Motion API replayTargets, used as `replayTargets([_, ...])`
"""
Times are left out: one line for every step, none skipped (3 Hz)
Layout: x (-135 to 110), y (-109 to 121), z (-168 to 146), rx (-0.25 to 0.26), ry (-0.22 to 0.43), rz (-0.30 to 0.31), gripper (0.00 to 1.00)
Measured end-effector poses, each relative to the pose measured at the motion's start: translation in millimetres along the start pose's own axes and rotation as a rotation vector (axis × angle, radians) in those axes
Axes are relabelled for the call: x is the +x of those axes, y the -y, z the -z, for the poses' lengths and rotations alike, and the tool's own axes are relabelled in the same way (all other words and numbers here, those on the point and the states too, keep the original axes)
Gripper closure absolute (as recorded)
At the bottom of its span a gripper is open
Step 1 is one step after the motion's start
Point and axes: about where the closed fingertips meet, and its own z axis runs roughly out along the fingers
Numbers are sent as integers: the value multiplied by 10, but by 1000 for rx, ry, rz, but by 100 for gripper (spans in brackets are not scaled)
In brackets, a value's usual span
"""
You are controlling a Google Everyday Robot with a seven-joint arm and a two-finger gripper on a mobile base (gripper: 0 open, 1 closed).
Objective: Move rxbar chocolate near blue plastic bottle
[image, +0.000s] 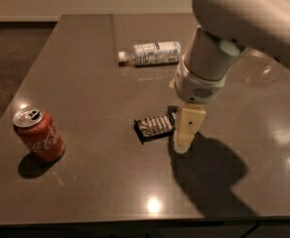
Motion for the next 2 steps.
replayTargets([-87,-13,-146,-9,2,2,0])
replayTargets([-166,-16,-259,-10,2,3,0])
